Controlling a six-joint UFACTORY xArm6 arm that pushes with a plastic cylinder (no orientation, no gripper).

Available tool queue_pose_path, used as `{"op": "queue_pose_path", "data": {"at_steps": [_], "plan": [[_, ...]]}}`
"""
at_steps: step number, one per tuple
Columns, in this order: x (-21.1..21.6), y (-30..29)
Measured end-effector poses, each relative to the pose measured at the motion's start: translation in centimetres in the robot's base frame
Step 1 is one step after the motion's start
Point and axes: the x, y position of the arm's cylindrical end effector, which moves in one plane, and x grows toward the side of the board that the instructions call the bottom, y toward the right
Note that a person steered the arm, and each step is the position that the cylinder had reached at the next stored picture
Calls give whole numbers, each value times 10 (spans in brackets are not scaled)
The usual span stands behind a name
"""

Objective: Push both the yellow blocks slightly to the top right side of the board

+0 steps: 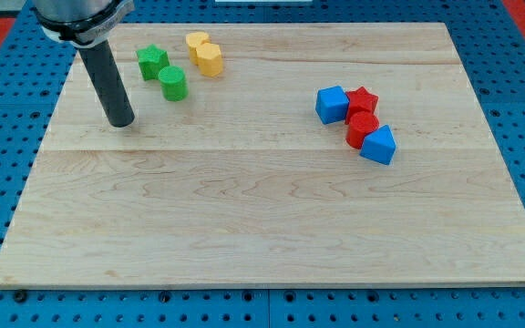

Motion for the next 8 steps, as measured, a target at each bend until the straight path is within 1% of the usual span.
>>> {"op": "queue_pose_path", "data": {"at_steps": [1,2,3,5,6,7,8], "plan": [[0,0],[0,15],[0,74],[-7,85],[-42,107],[-44,108],[-65,108]]}}
